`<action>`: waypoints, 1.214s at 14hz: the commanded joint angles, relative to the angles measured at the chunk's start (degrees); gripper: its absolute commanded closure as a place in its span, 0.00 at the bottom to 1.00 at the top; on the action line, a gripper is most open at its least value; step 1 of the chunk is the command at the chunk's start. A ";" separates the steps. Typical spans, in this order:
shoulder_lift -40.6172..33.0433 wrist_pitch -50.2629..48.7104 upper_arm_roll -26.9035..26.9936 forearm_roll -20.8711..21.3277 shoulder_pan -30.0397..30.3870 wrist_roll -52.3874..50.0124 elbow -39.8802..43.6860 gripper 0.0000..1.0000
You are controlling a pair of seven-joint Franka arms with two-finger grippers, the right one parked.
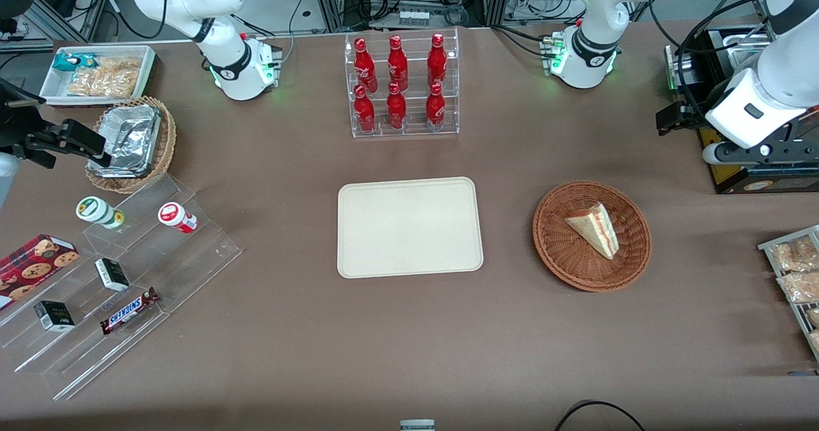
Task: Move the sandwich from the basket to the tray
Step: 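Move the left gripper over the wicker basket and lower toward the sandwich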
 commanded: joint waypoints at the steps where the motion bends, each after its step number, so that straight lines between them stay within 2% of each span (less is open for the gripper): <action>1: 0.32 2.04 -0.10 -0.89 0.38 0.41 0.34 0.00; 4: 2.07 2.15 -0.02 -2.12 0.47 4.64 0.17 0.00; 10: 5.42 5.39 -0.02 -1.51 0.38 4.12 -5.09 0.00; 17: 4.54 21.37 0.07 -1.24 0.38 3.94 -19.41 0.00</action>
